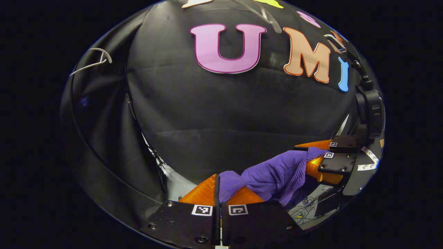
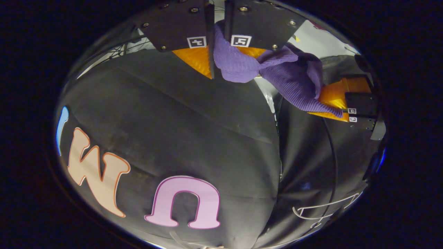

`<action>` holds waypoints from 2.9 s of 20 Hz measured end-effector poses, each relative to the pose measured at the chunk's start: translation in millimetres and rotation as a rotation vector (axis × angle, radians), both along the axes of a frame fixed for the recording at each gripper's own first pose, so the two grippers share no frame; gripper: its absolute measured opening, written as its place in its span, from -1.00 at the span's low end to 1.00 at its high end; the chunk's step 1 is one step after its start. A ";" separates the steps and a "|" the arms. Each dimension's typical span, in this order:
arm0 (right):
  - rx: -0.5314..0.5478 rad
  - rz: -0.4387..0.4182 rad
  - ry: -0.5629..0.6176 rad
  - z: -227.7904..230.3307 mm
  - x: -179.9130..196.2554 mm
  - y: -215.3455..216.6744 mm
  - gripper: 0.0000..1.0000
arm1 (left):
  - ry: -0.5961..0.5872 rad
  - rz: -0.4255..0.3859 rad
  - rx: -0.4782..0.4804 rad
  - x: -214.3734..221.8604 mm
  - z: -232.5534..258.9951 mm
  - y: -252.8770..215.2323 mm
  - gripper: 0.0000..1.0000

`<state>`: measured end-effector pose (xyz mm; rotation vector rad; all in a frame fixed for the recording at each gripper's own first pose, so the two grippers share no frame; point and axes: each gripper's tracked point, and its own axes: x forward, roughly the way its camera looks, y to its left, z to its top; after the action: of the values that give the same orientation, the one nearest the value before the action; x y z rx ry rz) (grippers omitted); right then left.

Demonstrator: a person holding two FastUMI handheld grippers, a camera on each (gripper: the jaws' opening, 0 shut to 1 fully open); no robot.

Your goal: Grasp the clothes on the hanger with both hands and then place them into the laundry hamper below.

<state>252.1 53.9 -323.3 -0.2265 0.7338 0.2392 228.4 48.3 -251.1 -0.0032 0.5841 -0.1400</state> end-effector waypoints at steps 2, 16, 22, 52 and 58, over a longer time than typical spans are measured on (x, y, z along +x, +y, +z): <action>-0.006 0.004 0.046 -12.0 -7.8 -1.4 -0.74 | 0.022 -0.002 -0.006 -2.6 -7.1 -1.1 -0.86; 0.003 0.028 0.143 -35.0 -42.1 3.1 -0.69 | 0.022 0.000 0.005 -5.7 -5.6 1.0 -0.58; 0.020 0.008 0.101 -20.2 -35.8 0.9 -0.70 | 0.009 0.002 0.002 -6.1 0.7 0.2 -0.58; 0.127 -0.272 -0.553 304.3 -157.2 -30.2 -0.33 | -0.566 -0.199 -0.024 -130.8 279.1 -38.0 -0.05; 0.125 -0.316 -0.627 336.8 -186.4 -50.6 0.76 | -0.587 -0.195 -0.082 -153.8 295.3 -50.3 0.99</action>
<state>65.6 3.3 13.4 -0.0553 0.1244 -0.0909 74.6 -2.0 44.3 0.0146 -0.0090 -0.3402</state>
